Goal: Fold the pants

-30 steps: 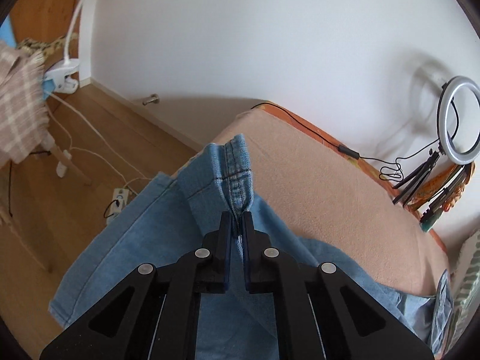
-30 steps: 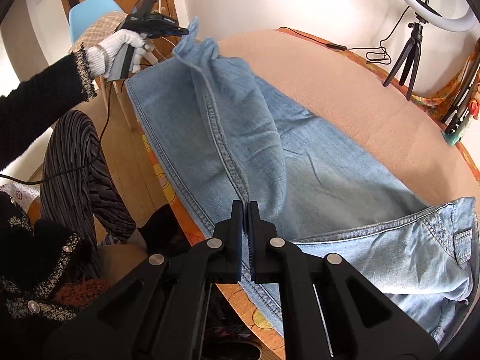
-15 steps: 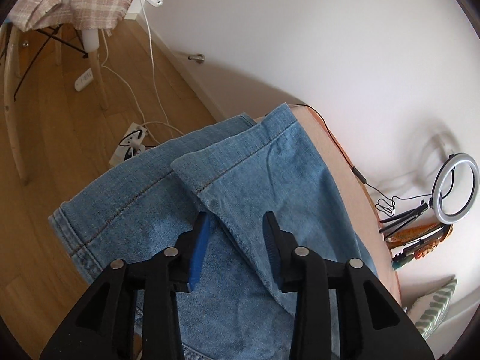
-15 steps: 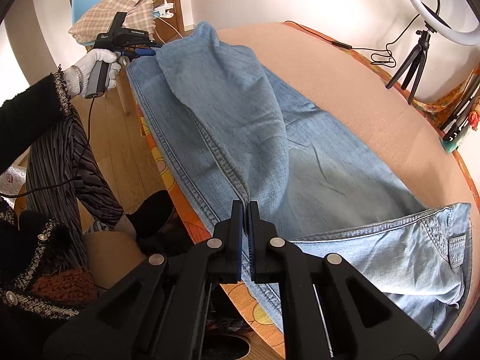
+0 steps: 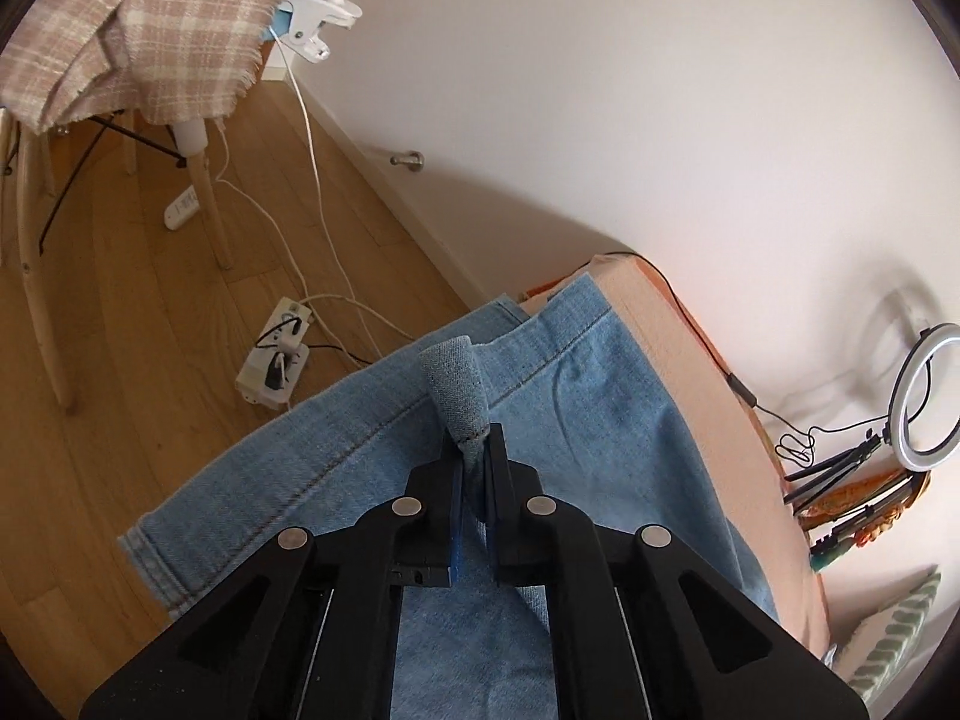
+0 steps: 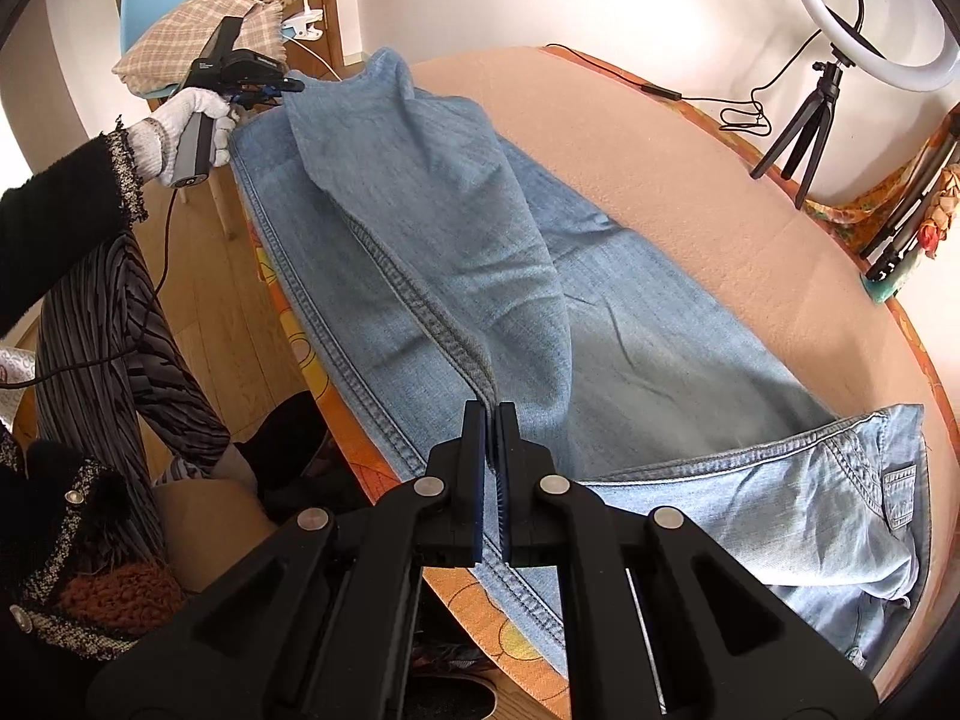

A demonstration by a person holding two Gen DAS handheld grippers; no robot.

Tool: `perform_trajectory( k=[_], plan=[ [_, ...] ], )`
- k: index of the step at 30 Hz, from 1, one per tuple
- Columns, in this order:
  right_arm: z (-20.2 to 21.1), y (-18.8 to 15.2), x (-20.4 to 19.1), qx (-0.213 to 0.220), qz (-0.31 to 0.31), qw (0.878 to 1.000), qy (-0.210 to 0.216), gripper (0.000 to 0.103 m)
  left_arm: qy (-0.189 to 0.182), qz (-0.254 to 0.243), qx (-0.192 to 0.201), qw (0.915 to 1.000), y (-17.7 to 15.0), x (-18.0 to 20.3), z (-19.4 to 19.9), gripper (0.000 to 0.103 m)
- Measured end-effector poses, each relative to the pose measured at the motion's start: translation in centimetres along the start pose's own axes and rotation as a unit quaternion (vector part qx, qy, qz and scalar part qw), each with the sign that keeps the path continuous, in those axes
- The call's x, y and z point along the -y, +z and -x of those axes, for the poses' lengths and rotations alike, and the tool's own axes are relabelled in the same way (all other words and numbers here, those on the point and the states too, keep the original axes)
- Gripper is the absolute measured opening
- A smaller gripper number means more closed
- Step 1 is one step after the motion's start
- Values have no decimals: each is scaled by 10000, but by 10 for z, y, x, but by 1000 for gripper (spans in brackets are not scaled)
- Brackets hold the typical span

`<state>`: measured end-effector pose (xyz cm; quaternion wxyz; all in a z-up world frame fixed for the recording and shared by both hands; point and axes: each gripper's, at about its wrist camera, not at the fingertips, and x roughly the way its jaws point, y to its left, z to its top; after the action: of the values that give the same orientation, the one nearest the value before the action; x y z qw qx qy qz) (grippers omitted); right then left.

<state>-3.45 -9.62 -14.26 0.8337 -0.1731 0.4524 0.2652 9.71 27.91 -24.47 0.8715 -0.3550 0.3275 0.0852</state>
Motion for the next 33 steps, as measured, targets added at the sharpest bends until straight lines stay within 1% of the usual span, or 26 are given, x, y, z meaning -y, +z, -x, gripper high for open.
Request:
perform_trajectory(
  k=[2, 3, 5, 6, 8, 10, 14, 17, 18, 20, 23, 25, 29, 31, 33],
  plan=[
    [0, 4, -3, 50, 59, 10000, 27, 4, 65, 34, 111, 9999, -3, -13, 14, 4],
    [0, 5, -6, 56, 115, 9999, 35, 4, 195, -1, 120, 9997, -6, -19, 19, 4],
    [-6, 8, -10, 2, 232, 9997, 24, 4, 440, -188, 12, 9989, -13, -28, 21, 4],
    [-9, 7, -11, -38, 273, 9996, 14, 4, 493, -211, -44, 9985, -17, -33, 21, 4],
    [-16, 6, -9, -129, 281, 9995, 36, 4, 480, -141, -94, 9987, -22, -41, 22, 4],
    [-17, 4, -7, -131, 238, 9996, 35, 4, 467, -154, -86, 9988, -21, -39, 24, 4],
    [5, 10, -3, 145, 184, 9997, -71, 4, 417, -442, 138, 9981, -11, -21, 44, 4],
    [18, 9, -3, 271, 259, 9992, -123, 4, 373, -368, 105, 9986, -16, -24, 54, 4],
    [17, 6, -4, 236, 293, 9992, -131, 4, 447, -424, 29, 9981, -21, -26, 53, 4],
    [9, -1, -5, 35, 386, 9992, -81, 4, 604, -501, -123, 9968, -32, -32, 47, 4],
    [-6, -12, -7, -201, 434, 9989, -21, 4, 626, -306, -212, 9973, -42, -45, 39, 4],
    [-10, -14, -11, -226, 449, 9987, 5, 4, 650, -310, -174, 9973, -40, -44, 39, 4],
    [-3, -11, -12, -47, 352, 9993, 85, 4, 781, -633, 8, 9949, -27, -28, 43, 4],
    [-5, -12, -11, -86, 328, 9993, 135, 4, 803, -619, -58, 9948, -25, -29, 42, 4],
    [-13, -17, -12, -239, 330, 9990, 200, 4, 883, -634, -274, 9937, -28, -33, 36, 5]
  ],
)
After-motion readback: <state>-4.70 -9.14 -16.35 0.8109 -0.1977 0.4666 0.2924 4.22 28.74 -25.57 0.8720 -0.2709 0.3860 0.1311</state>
